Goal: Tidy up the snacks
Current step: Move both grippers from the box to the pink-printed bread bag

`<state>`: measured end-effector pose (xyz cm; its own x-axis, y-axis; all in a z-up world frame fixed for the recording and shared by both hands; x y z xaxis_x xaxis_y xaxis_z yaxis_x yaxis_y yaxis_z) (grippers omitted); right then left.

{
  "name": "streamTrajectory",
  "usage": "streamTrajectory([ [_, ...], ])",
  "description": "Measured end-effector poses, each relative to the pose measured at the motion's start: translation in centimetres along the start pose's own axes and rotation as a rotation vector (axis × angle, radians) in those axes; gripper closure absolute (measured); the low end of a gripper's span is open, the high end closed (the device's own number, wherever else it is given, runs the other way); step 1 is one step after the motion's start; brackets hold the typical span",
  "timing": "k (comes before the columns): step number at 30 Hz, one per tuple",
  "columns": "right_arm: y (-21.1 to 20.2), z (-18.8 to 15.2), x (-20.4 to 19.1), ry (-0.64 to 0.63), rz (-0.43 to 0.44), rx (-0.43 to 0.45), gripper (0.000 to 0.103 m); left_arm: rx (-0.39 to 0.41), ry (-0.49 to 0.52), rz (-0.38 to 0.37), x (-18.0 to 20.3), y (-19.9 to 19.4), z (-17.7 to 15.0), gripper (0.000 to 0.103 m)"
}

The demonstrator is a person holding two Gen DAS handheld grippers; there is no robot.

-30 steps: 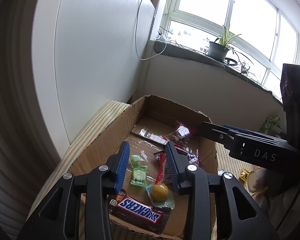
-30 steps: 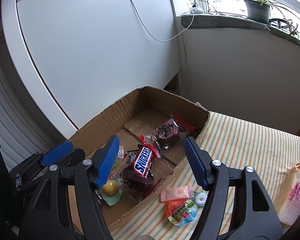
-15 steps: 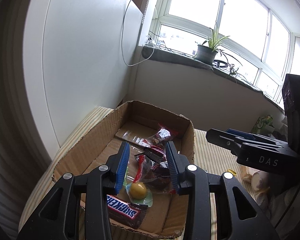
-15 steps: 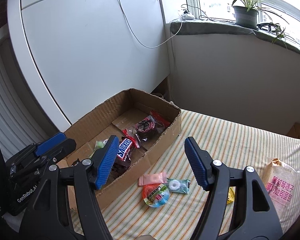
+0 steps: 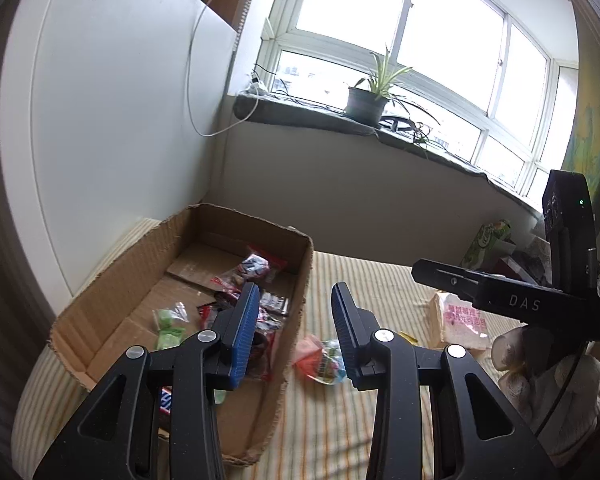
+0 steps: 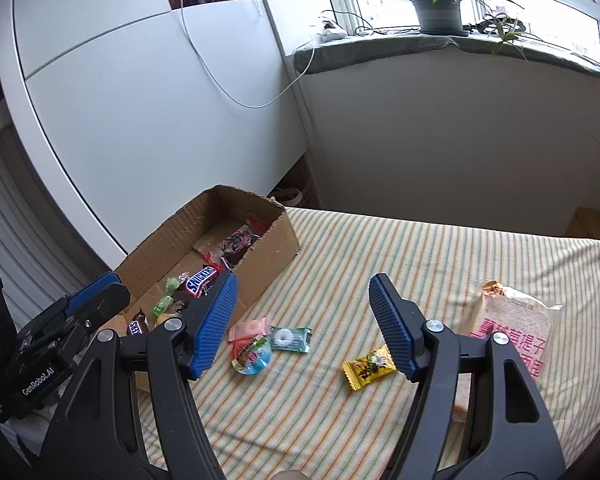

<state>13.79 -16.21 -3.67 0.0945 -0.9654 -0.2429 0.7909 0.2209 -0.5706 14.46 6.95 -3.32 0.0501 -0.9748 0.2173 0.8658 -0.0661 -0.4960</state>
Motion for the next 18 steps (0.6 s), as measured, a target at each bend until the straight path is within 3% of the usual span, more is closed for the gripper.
streamTrajectory([
  [13,-2.4,-1.8,5.0,0.075,-0.011,-0.012,0.032,-0.075,0.085,-0.083,6.0,1.6,-2.4,0.067],
  [18,-3.9,-2.1,7.3,0.09,-0.085,0.019,0.032,-0.115,0.098,-0.115,8.0,2.9,-3.2,0.067],
])
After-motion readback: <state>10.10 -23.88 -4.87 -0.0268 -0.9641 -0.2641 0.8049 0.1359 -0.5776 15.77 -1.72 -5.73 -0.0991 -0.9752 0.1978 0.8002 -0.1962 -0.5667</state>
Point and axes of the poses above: each gripper's, at about its wrist camera, not at the fingertips, and y roughly the way its jaws point, x to its right, z to its top, the point moved 7 cm from there along y, roughly the way its jaws point, and after that the axes turned 3 degrees about z, right-handed, at the moved point
